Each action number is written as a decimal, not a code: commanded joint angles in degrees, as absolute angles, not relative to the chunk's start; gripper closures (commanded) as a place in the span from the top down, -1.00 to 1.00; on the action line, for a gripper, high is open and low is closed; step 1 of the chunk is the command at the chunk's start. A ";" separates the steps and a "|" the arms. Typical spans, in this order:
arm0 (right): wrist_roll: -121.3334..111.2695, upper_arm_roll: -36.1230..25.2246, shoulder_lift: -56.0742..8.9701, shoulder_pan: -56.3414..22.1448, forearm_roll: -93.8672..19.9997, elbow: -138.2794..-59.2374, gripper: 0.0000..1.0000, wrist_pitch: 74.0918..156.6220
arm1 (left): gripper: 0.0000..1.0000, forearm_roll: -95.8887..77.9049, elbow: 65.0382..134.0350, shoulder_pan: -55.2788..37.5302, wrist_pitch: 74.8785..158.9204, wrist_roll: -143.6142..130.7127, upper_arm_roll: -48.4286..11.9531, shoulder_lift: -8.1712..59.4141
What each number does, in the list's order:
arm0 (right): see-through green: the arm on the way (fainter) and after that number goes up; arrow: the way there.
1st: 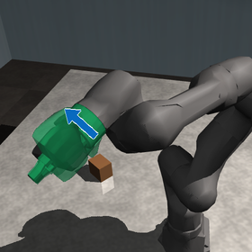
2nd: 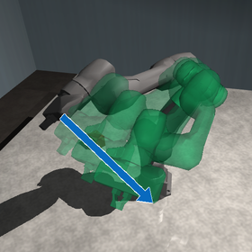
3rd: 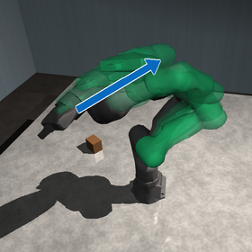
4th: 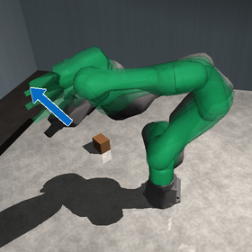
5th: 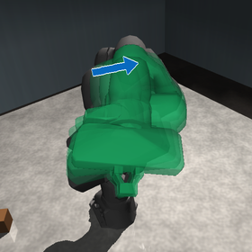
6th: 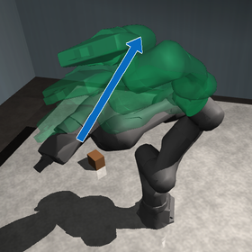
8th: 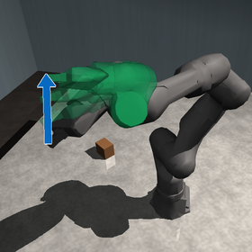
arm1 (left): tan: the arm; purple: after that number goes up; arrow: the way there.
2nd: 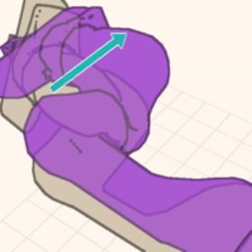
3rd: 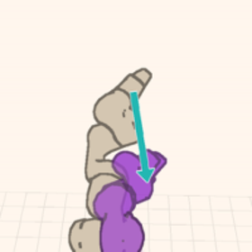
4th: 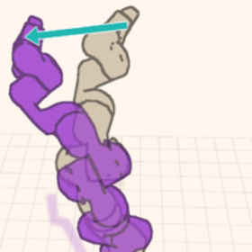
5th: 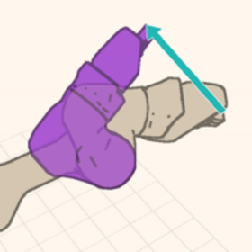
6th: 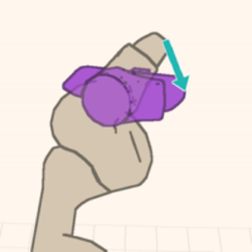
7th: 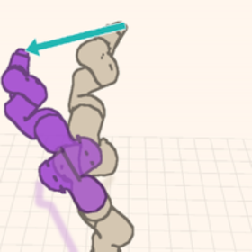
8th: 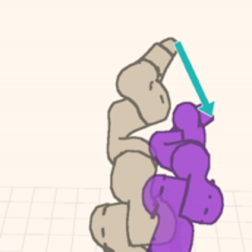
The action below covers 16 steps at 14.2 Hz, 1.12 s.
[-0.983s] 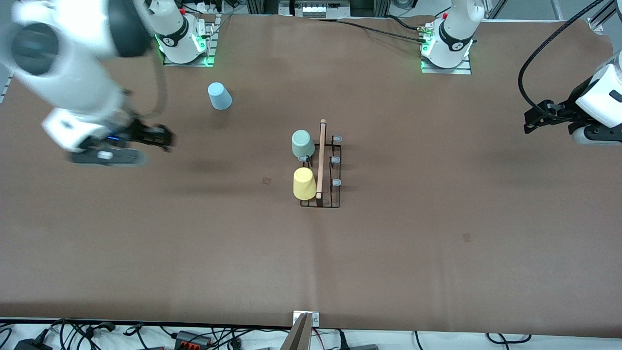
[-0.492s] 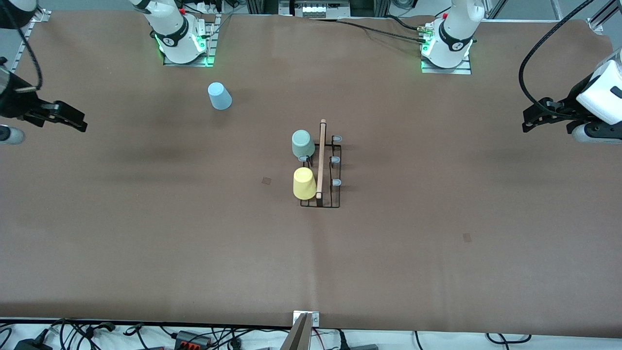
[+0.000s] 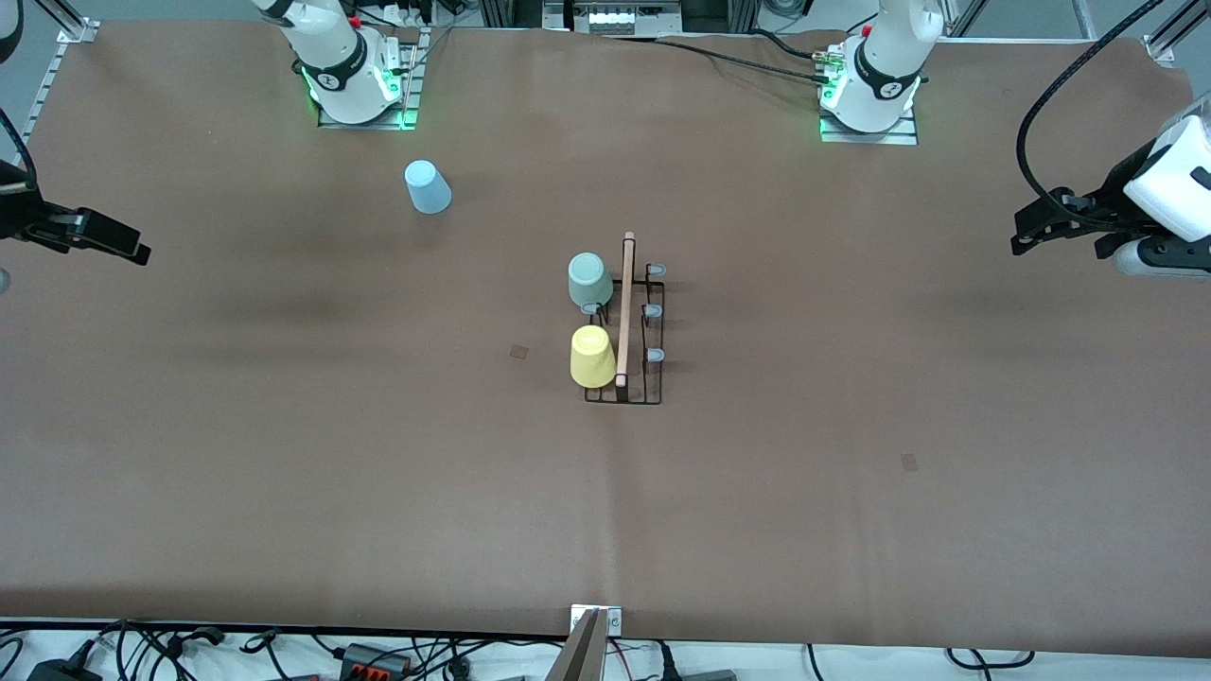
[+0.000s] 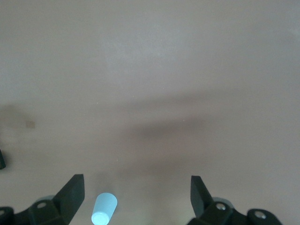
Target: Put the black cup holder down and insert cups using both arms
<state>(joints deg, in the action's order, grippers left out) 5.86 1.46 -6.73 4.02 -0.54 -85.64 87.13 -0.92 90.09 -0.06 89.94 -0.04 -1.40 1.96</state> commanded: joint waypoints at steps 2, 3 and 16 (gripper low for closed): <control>4.92 0.70 -6.42 2.99 -0.18 -85.43 1.00 87.53 | 1.00 -1.76 88.33 0.00 87.98 -0.26 -1.49 2.37; 4.92 0.70 -6.42 2.99 -0.18 -85.60 1.00 87.80 | 1.00 -1.67 88.33 0.00 87.98 -0.26 -1.49 2.37; 4.39 0.62 -5.98 2.37 0.09 -85.25 1.00 91.93 | 1.00 -1.32 88.24 -0.09 87.89 -0.44 -1.58 2.37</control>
